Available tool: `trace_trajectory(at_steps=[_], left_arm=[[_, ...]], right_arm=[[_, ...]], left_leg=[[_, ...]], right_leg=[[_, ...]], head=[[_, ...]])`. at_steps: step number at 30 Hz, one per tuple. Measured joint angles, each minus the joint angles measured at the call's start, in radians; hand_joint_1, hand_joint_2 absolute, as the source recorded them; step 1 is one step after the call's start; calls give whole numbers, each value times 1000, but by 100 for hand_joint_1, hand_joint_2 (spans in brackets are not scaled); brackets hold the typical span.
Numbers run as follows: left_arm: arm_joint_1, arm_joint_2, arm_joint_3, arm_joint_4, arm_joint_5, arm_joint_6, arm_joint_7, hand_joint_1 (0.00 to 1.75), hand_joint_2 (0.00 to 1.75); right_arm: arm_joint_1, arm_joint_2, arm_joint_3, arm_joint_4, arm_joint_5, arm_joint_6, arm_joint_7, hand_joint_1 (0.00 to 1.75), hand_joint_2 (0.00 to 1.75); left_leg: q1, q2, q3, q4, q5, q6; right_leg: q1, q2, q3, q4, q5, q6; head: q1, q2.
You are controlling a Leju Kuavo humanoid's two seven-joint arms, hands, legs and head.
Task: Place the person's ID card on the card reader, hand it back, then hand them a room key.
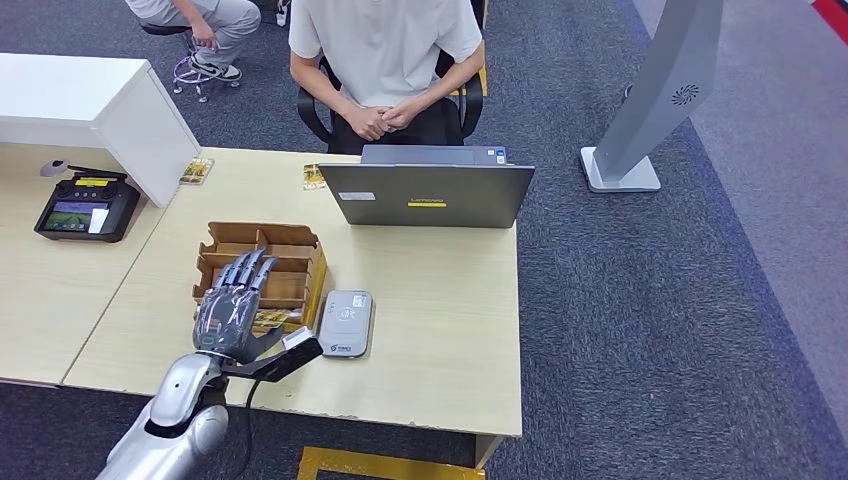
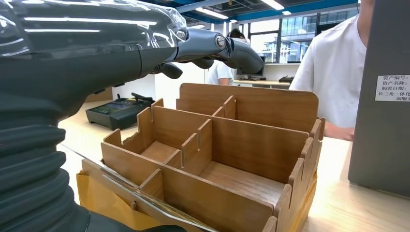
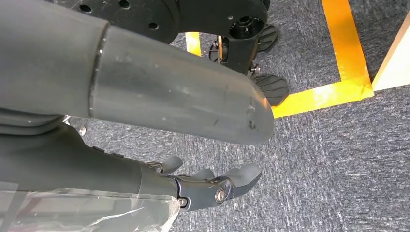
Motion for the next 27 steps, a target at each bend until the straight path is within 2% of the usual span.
trace_trajectory(at_steps=[27], left_arm=[[-2,-2,1,3,1,0,1,0,175]], right_arm=[[-1,0,0,0,5,0,0,0,0]], left_leg=[[0,0,0,0,0,0]], right_leg=[[0,0,0,0,0,0]], head=[[0,0]])
